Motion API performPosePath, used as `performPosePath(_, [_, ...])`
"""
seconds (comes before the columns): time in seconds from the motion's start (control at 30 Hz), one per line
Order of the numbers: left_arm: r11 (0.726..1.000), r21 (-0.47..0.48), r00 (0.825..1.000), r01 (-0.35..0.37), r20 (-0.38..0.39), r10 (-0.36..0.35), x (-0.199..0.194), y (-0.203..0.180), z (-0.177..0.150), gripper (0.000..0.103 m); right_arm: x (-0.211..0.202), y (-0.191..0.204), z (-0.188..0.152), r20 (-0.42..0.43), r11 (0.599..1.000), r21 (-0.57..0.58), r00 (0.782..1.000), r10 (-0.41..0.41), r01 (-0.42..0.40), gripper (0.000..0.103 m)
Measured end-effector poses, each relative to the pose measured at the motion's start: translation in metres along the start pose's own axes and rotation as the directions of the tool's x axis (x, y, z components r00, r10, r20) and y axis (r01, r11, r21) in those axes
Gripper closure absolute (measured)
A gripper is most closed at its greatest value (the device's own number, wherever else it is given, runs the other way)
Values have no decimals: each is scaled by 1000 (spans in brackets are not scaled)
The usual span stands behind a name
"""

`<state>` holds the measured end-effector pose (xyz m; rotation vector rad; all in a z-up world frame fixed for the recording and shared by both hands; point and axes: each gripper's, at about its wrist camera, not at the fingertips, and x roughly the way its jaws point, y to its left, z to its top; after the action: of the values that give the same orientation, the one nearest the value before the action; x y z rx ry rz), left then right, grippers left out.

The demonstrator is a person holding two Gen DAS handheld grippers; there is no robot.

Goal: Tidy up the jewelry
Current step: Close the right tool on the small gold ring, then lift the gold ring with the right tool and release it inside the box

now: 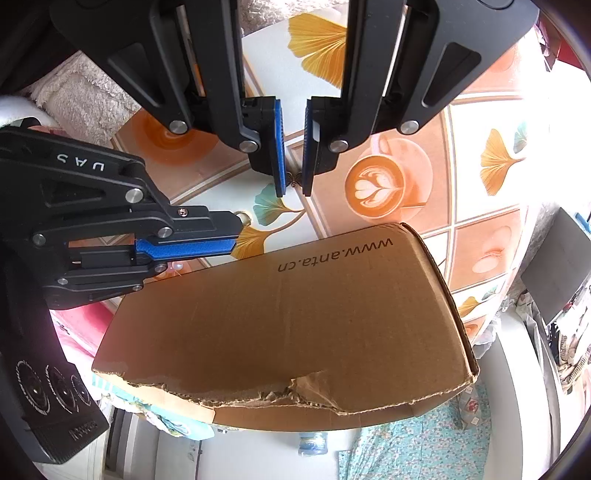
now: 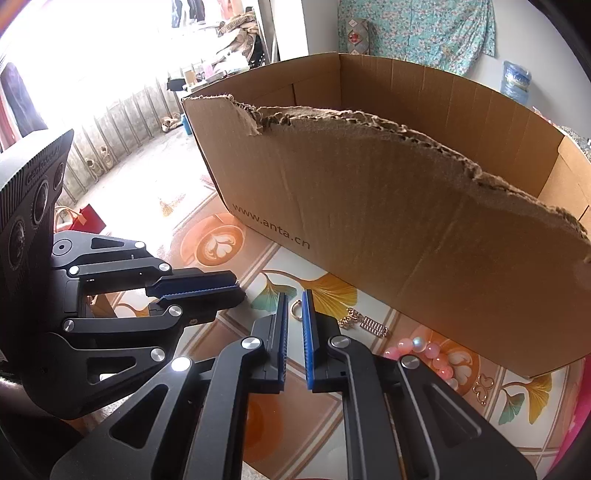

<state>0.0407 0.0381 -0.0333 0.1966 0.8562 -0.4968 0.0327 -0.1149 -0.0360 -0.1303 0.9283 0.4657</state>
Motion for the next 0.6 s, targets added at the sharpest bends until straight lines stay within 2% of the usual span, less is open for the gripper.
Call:
performPosePath(0.3, [1000, 4, 1000, -1, 0, 1, 0, -2, -1, 95, 7, -2, -8, -65, 996, 77, 997, 40, -35, 94])
performPosePath(0.6, [1000, -3, 1000, -6, 0, 6, -1, 2, -4, 95, 14, -2, -1, -50, 996, 91, 999, 19, -14, 94])
